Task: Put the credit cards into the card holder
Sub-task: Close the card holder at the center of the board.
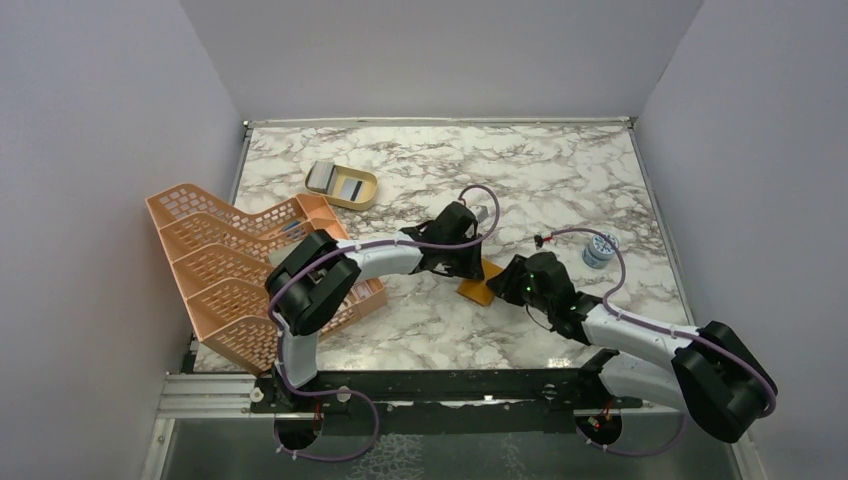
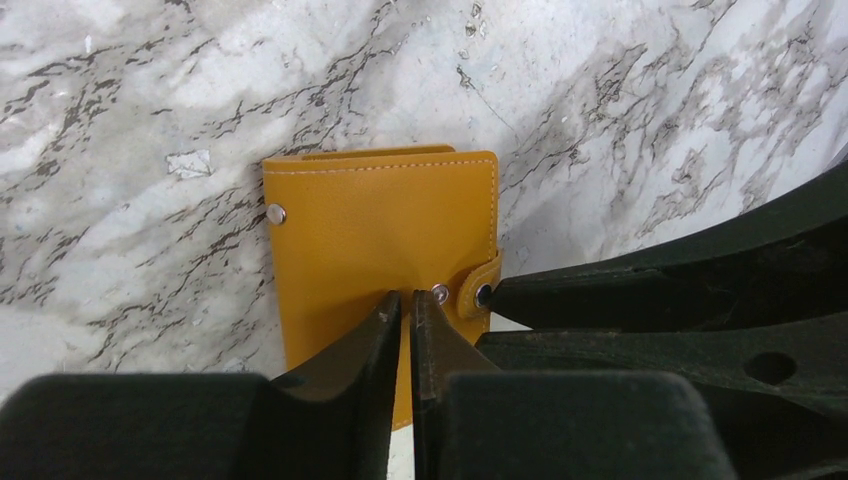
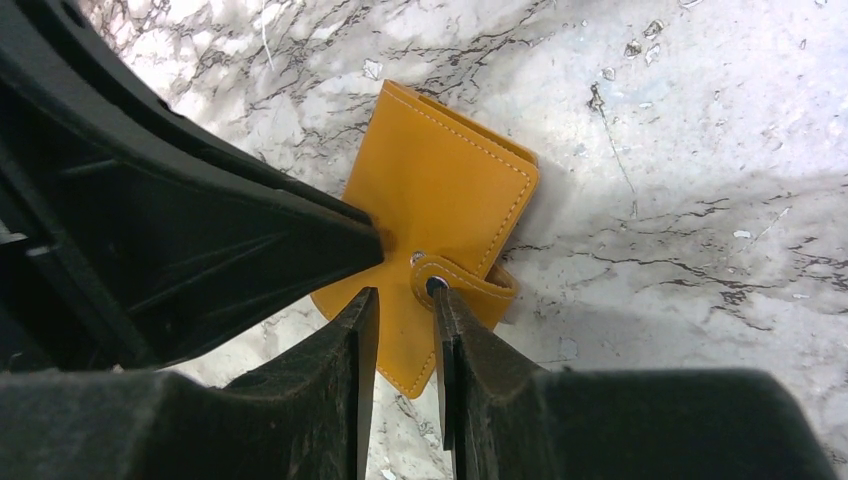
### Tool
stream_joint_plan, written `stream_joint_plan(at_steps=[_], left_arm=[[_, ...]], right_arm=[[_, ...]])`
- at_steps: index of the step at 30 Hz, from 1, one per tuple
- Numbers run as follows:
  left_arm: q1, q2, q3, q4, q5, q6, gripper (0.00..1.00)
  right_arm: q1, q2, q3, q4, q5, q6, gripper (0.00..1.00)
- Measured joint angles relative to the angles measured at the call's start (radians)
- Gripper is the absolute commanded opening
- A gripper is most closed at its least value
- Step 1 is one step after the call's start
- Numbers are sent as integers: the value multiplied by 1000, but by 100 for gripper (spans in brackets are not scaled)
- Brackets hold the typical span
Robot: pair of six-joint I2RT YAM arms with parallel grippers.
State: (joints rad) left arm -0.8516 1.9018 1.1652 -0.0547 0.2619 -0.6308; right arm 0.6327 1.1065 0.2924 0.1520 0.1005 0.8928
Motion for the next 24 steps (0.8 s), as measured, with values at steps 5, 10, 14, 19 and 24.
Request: stream_joint_plan(at_steps=[5,10,14,19,24], left_arm=[[22,-60,-8,-43,-21,-19,28],[54,-106,-10,-51,-50,-13,35],[63,-90,-14,-51,-44,8,36],[62,-26,-14,-52,1,26,37],[62,-2,-24,-58,22,21,33]], right_arm=[[0,24,0,22,-2,-1,27],[0,26,4,19,-3,-13,26],[0,2,32,-47,-2,-33,26],[0,-64,54,-134,10,-62,33],[0,-89,54,-183,25,-81,38]])
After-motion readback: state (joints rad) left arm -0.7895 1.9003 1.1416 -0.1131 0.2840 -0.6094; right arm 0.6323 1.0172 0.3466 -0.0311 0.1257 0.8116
